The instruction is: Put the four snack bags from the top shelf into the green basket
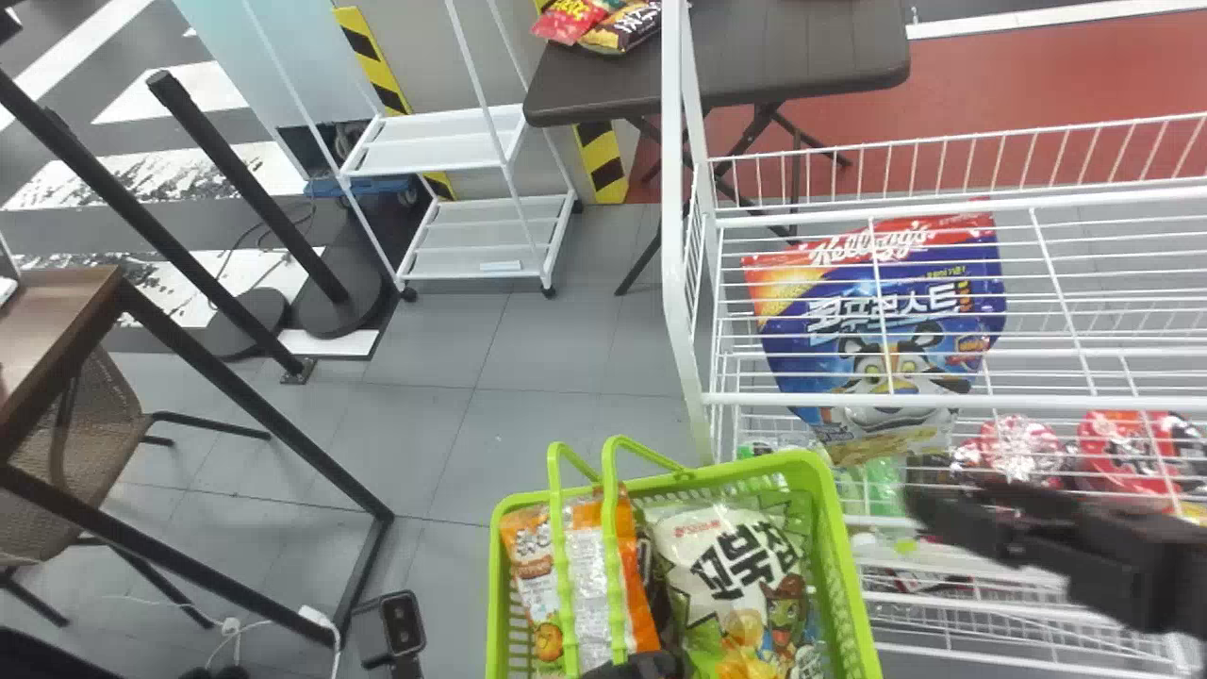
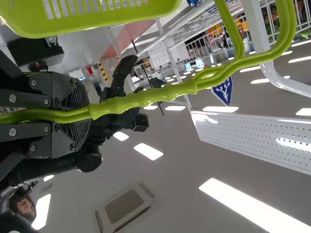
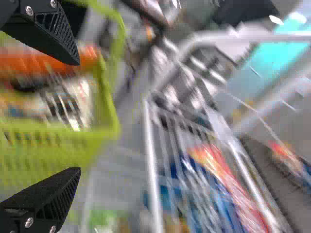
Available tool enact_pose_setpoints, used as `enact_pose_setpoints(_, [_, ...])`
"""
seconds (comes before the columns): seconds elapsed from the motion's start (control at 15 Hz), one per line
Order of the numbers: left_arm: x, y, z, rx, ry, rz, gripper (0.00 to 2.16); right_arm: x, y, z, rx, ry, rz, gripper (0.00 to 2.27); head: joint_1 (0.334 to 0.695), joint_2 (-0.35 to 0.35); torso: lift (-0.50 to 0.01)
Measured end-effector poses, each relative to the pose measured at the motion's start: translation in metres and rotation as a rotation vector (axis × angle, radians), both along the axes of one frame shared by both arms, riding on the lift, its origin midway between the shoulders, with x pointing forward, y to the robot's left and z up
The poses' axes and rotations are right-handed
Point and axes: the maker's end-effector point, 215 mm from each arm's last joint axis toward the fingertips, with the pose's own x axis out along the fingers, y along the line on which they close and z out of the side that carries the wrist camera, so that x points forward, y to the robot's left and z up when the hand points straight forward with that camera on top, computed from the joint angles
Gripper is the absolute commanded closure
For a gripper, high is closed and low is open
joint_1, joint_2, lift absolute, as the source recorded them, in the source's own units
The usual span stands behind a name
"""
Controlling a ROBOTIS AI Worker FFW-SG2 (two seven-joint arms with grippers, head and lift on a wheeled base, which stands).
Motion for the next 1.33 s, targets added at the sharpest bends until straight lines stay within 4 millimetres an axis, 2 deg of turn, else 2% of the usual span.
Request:
enact_pose_setpoints(0.07, [0.0,-0.001,0.0,0.001,0.0,-0.001,2.15,0.016,-0.03,-0.003,-0.094,-0.105,-0.102,0.02,0.695,0.118,0.0])
enact_pose_setpoints(0.2, [0.0,-0.002,-0.001,0.006,0.001,-0.004,2.15,0.026,-0.064,0.004,-0.182,-0.287,-0.226,0.02,0.695,0.054,0.0])
enact_pose_setpoints(0.33, [0.0,-0.003,-0.003,0.02,0.001,-0.01,2.15,0.023,-0.081,0.014,-0.239,-0.447,-0.304,0.02,0.695,0.016,0.0])
enact_pose_setpoints(0.67, [-0.001,-0.005,-0.006,0.046,0.001,-0.017,2.15,-0.013,-0.095,0.009,-0.306,-0.569,-0.377,0.03,0.695,-0.019,0.0])
enact_pose_setpoints(0.8, [-0.001,-0.007,-0.005,0.046,-0.001,-0.022,2.15,-0.023,-0.102,0.017,-0.324,-0.614,-0.386,0.03,0.695,-0.045,0.0])
enact_pose_setpoints(1.0, [-0.002,-0.011,-0.004,0.046,-0.004,-0.031,2.15,-0.032,-0.107,0.026,-0.332,-0.645,-0.395,0.03,0.695,-0.062,0.0])
enact_pose_setpoints(1.33, [-0.004,-0.014,-0.003,0.046,-0.003,-0.039,2.15,-0.037,-0.112,0.024,-0.34,-0.641,-0.399,0.03,0.695,-0.083,0.0])
